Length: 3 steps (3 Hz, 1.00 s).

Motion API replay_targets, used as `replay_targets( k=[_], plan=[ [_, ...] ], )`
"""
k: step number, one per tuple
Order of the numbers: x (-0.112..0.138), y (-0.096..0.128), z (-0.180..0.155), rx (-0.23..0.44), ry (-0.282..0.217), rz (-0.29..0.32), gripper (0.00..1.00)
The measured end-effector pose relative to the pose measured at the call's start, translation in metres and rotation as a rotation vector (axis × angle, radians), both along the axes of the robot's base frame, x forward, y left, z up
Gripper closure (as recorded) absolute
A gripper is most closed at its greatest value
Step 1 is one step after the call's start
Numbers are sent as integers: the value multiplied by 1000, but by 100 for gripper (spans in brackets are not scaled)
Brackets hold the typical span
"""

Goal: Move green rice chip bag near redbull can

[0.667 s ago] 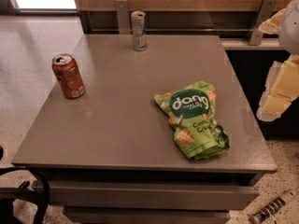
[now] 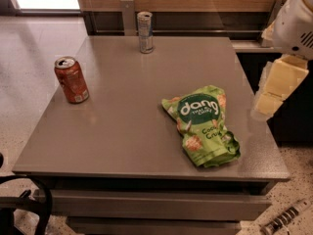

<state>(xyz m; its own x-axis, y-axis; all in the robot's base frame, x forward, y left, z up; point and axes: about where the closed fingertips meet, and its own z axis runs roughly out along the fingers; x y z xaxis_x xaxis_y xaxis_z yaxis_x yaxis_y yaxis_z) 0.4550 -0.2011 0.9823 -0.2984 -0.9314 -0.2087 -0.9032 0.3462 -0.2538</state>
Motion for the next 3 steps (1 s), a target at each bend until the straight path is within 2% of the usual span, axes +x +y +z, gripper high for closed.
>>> replay_targets(
  k=[1,2,3],
  plan=[
    [18,21,-36,63,92,-108,0],
    [14,43,-80,186,178,-204,0],
    [1,63,-117,276,245,-267,0]
  ],
)
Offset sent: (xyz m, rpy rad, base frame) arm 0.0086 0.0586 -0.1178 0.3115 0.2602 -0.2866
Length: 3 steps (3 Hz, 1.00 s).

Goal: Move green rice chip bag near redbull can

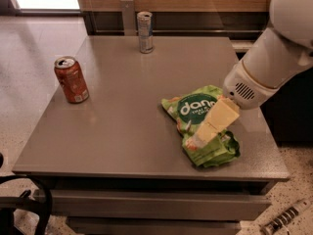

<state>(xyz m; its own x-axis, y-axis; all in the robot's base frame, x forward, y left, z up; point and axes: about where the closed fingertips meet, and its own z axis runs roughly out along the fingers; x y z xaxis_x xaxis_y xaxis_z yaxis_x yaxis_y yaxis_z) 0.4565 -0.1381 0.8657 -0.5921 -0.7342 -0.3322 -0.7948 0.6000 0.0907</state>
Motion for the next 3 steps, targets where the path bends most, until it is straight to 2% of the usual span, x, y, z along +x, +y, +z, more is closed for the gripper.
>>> replay_targets(
  k=[1,2,3],
  plan=[
    [-3,25,-37,-26,49,-17,4],
    [-3,40,-63,-58,70,-7,14],
    [-3,40,-62,-60,71,-8,31]
  ],
)
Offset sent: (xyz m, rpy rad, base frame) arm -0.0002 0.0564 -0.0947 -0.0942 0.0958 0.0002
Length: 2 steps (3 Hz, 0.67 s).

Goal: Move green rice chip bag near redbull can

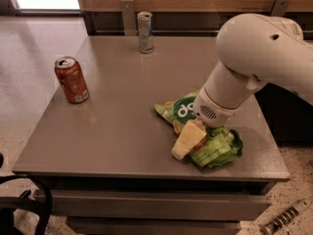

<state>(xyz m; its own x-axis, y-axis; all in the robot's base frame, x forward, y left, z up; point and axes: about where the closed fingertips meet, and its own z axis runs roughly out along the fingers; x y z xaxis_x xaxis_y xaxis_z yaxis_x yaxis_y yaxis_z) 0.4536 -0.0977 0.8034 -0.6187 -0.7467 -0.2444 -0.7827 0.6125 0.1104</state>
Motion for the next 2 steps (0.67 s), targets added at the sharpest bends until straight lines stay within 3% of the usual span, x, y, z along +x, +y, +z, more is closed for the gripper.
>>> replay_targets(
  k=[1,2],
  plan=[
    [0,0,2,0,0,0,63],
    [0,0,6,0,0,0,86]
  ],
)
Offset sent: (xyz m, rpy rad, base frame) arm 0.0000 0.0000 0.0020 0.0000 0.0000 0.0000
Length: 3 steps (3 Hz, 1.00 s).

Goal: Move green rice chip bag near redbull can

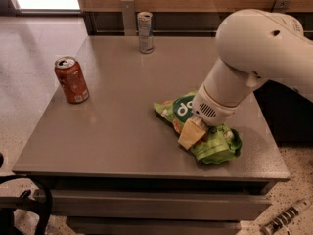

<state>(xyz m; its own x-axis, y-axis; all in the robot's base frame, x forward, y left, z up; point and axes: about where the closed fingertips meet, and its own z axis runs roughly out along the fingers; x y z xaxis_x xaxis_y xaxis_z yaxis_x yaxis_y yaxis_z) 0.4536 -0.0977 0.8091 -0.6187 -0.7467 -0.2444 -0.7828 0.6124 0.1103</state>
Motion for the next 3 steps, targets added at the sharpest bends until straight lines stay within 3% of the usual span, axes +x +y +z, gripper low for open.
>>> replay_targets(
  k=[1,2,3],
  plan=[
    [3,-1,4,2,-3,-1,100],
    [14,-3,8,9,-14,-3,100],
    [36,-21,23,20,-70,-27,100]
  ],
)
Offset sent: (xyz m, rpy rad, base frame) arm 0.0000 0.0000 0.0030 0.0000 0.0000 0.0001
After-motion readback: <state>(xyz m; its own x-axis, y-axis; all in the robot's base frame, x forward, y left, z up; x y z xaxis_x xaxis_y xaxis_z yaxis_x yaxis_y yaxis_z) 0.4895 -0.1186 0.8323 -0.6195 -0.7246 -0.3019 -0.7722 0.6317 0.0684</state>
